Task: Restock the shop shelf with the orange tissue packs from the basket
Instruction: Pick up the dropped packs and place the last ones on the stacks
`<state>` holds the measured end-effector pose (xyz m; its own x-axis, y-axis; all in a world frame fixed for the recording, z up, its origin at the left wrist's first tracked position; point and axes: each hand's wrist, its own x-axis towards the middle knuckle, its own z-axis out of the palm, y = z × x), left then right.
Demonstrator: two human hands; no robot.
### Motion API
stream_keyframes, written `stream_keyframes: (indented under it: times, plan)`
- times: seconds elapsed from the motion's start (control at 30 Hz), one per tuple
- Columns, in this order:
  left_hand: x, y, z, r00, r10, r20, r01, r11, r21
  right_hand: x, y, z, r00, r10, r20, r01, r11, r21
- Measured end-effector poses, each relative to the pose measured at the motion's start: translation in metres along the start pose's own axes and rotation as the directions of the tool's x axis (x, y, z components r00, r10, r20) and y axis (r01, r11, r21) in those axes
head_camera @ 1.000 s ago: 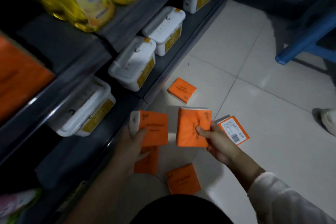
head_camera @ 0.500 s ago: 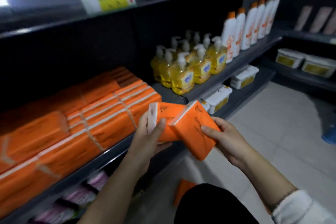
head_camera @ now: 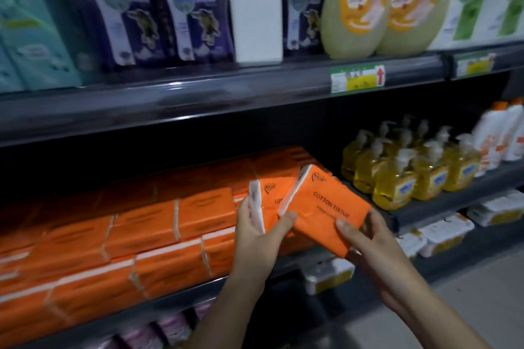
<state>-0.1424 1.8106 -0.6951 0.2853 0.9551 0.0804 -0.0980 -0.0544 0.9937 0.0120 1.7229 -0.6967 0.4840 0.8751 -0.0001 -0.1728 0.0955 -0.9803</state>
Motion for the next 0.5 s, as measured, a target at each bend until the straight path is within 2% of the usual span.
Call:
stream_keyframes:
  times: [0.13,0.23,0.37,0.5]
  plan:
    - [0.018,0.004,-0.024,0.996,0.053,-0.073,-0.049,0.997,0.054,0.019,0.006,0.027,0.999,-0.018,0.038,0.017,0.999,0.042]
    - [0.034,0.008,-0.049,0.969,0.069,-0.236,-0.070,0.998,0.002,0.041,0.002,0.039,0.998,-0.022,-0.059,0.029,0.991,0.134]
    - [0.051,0.017,-0.084,0.926,0.031,-0.376,-0.123,0.967,-0.223,0.070,0.008,0.047,0.991,-0.009,-0.131,0.012,1.000,0.025]
    - [0.056,0.023,-0.103,0.916,0.029,-0.401,-0.151,0.949,-0.276,0.094,0.019,0.058,0.996,-0.003,-0.093,-0.014,0.983,-0.182]
